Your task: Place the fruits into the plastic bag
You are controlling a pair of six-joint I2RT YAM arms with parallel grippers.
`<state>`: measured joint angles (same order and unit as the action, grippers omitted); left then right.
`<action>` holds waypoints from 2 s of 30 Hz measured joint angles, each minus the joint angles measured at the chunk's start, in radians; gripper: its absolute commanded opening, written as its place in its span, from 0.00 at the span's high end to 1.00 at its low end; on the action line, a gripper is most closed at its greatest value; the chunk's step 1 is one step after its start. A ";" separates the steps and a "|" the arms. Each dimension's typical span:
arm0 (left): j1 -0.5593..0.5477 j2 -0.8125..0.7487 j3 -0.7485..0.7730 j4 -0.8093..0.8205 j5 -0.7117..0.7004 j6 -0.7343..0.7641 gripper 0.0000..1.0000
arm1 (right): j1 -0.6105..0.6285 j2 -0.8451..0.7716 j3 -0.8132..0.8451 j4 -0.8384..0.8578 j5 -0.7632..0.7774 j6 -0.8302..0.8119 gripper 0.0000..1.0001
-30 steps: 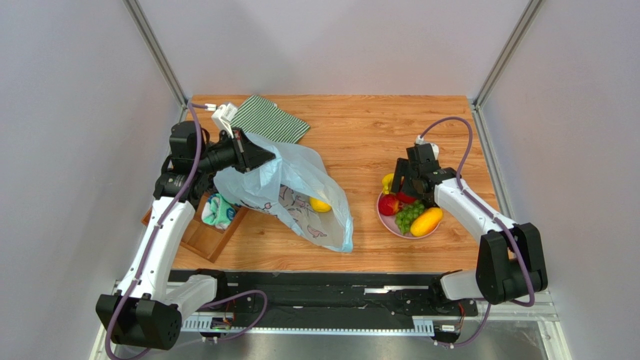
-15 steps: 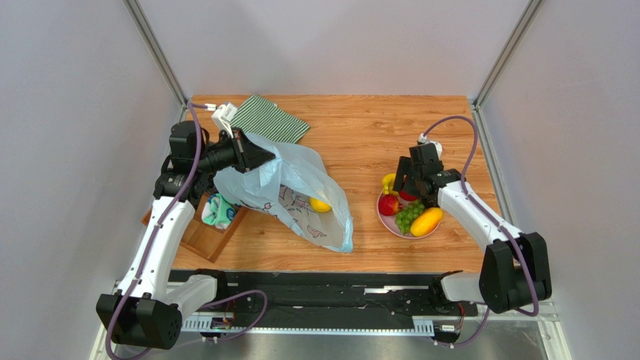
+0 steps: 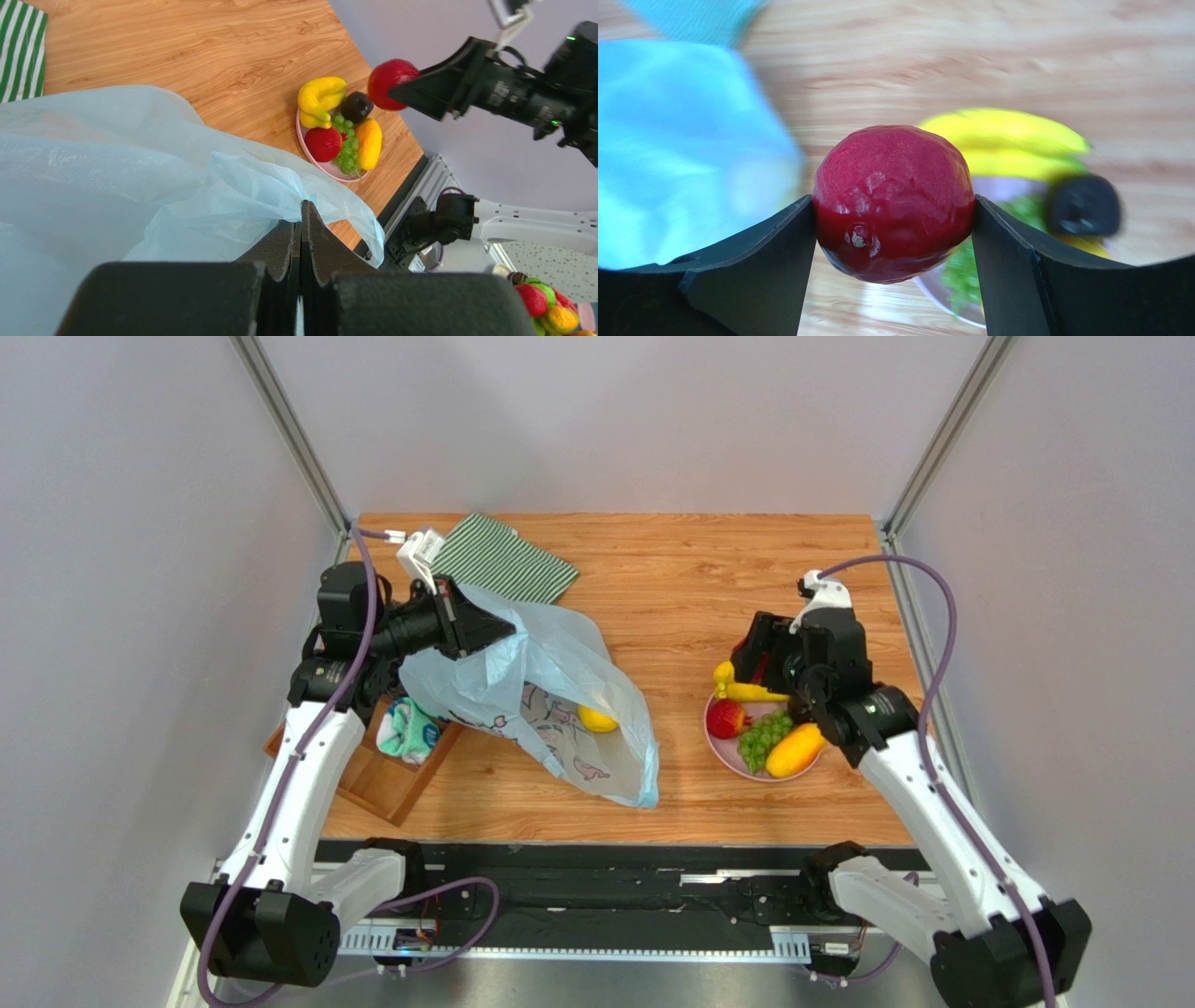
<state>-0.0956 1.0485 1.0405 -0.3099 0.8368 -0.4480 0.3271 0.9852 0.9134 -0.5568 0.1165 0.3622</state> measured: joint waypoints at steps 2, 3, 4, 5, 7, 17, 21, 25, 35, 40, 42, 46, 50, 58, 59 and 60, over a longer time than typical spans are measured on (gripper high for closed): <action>0.000 0.002 0.000 0.000 0.002 -0.002 1.00 | 0.058 -0.069 0.002 0.026 -0.052 -0.007 0.49; 0.000 0.002 0.000 0.001 0.003 -0.003 1.00 | 0.094 -0.096 0.003 0.042 -0.079 -0.013 0.50; 0.000 0.002 0.000 0.001 0.004 -0.003 1.00 | 0.141 -0.116 0.006 0.061 -0.100 -0.020 0.50; 0.000 0.002 0.000 0.001 0.004 -0.003 1.00 | 0.200 -0.128 0.008 0.082 -0.121 -0.027 0.50; 0.000 0.002 0.000 0.003 0.005 -0.003 1.00 | 0.321 -0.129 0.010 0.130 -0.161 -0.041 0.51; 0.000 0.005 0.000 0.007 0.008 -0.003 1.00 | 0.735 0.159 0.077 0.244 -0.186 -0.103 0.53; 0.000 0.005 0.000 0.007 0.009 -0.003 1.00 | 0.750 0.280 0.114 0.224 -0.099 -0.097 0.53; 0.000 0.005 0.000 0.007 0.012 -0.003 1.00 | 0.750 0.362 0.164 0.154 0.032 -0.086 0.53; 0.000 0.006 -0.018 0.047 0.063 -0.028 1.00 | 0.729 0.542 0.311 0.080 0.317 -0.029 0.50; 0.000 0.024 -0.031 0.091 0.109 -0.063 1.00 | 0.711 0.649 0.368 0.144 0.325 -0.022 0.48; 0.000 0.029 -0.034 0.102 0.123 -0.072 1.00 | 0.705 0.688 0.375 0.192 0.306 -0.018 0.47; 0.000 0.031 -0.043 0.135 0.149 -0.098 1.00 | 0.695 0.753 0.376 0.276 0.255 0.002 0.45; 0.000 0.031 -0.051 0.161 0.168 -0.117 1.00 | 0.686 0.819 0.376 0.331 0.226 0.022 0.46; 0.001 0.031 -0.056 0.182 0.183 -0.138 1.00 | 0.649 0.869 0.370 0.356 0.187 0.046 0.23; 0.001 0.031 -0.056 0.183 0.183 -0.139 1.00 | 0.645 0.869 0.369 0.358 0.185 0.048 0.18; 0.001 0.031 -0.056 0.185 0.183 -0.140 1.00 | 0.643 0.869 0.368 0.360 0.183 0.049 0.16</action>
<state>-0.0948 1.0798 0.9844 -0.1253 1.0199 -0.5880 0.9699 1.8542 1.2816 -0.1967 0.2996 0.4110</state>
